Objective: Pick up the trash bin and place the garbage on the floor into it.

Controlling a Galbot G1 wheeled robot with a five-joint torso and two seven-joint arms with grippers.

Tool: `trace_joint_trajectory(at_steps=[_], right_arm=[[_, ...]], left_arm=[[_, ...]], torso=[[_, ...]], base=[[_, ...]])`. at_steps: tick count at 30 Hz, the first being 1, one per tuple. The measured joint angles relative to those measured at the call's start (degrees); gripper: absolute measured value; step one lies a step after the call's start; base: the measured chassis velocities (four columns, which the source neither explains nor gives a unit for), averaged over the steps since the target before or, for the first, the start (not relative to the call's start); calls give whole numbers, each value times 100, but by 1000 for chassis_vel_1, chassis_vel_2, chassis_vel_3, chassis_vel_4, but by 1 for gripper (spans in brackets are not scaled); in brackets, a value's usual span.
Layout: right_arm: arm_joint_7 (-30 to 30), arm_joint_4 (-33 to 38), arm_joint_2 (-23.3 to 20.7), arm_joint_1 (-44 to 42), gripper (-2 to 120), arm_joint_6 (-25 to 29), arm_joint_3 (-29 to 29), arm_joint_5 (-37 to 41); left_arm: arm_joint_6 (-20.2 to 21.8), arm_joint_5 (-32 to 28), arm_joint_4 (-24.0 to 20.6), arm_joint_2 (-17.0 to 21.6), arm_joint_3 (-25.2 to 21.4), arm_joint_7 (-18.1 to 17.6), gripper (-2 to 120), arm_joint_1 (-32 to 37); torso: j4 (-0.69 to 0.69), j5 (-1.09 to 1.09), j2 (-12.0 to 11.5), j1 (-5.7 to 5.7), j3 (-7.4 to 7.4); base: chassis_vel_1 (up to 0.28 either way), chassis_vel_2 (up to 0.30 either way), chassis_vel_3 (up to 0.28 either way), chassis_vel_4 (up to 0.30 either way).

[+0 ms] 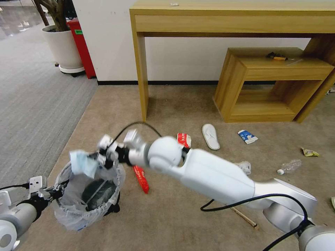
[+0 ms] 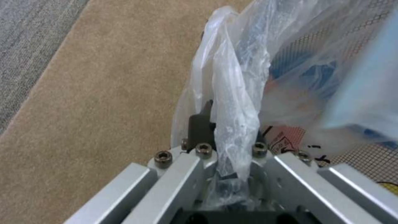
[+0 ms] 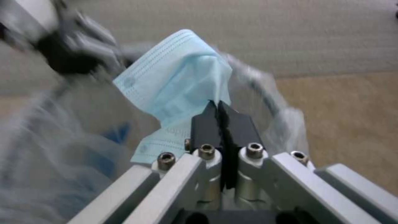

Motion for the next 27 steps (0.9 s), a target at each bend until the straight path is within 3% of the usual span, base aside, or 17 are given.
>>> trace_joint_trajectory(at_steps=[6, 13, 17, 20, 21, 23, 24, 27], right_arm=[[200, -305, 195, 77, 23, -63, -316, -334], [670, -316, 378, 89, 48, -109, -311, 281], [1040, -231, 441, 55, 61, -154, 9, 620], [1322, -361, 425, -57, 78, -168, 493, 681], [1322, -361, 425, -57, 78, -168, 493, 681], [1343, -524, 360, -158, 84, -155, 728, 591], [1363, -828, 257, -366, 93, -105, 1014, 433], [1362, -1255, 168, -717, 99, -23, 1283, 174]], left_arm=[[0, 0, 5, -13, 0, 5, 0, -25], [0, 11, 87, -13, -28, 10, 0, -53], [1, 14, 146, -29, -100, 19, 0, -55], [1, 55, 226, -55, -221, 100, 0, -46], [1, 55, 226, -55, -221, 100, 0, -46], [1, 78, 279, -61, -286, 116, 0, -40], [1, 85, 345, -64, -375, 145, 0, -34], [1, 118, 444, -65, -505, 204, 0, -26]], torso=[[0, 1, 0, 0, 0], [0, 1, 0, -1, 0], [0, 1, 0, -1, 0], [0, 2, 0, -1, -1], [0, 2, 0, -1, -1], [0, 2, 1, -1, -1], [0, 2, 0, -1, 0], [-1, 2, 1, -1, 0]], base=[[0, 0, 0, 0], [0, 0, 0, 0], [0, 0, 0, 0], [0, 0, 0, 0], [0, 0, 0, 0], [0, 0, 0, 0], [0, 0, 0, 0], [0, 0, 0, 0]])
